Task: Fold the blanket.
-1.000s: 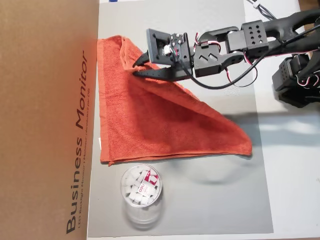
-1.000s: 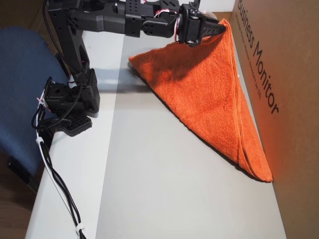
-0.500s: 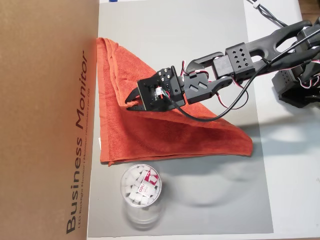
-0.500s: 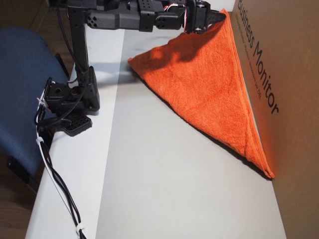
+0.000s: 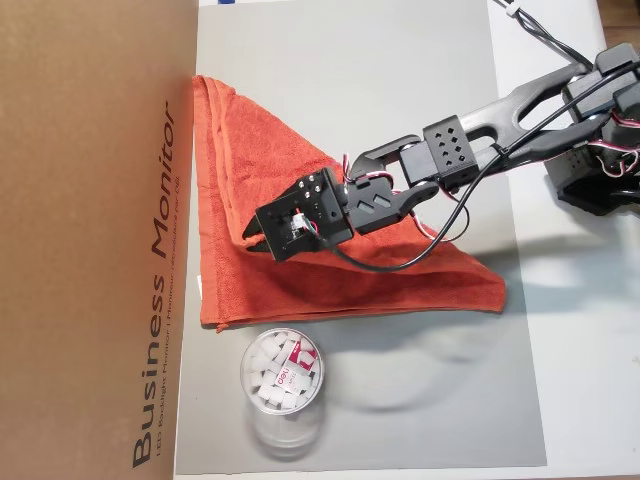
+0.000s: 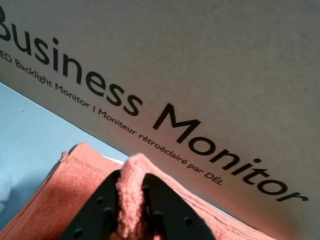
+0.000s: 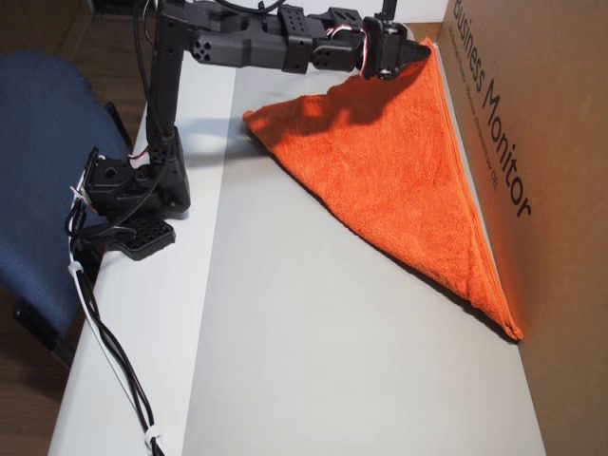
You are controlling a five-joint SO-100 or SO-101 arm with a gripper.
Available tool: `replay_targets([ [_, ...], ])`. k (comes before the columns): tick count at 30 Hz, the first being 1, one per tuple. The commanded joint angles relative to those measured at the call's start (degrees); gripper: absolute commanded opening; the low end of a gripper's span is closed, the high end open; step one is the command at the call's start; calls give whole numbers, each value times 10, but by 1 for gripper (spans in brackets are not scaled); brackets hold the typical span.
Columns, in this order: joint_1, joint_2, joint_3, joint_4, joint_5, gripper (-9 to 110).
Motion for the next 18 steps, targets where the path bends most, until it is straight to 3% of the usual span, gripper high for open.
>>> replay_targets([
  [1,-9,-13,-49,-15,-1,0],
  [18,-36,-221,-247,-15,8,0],
])
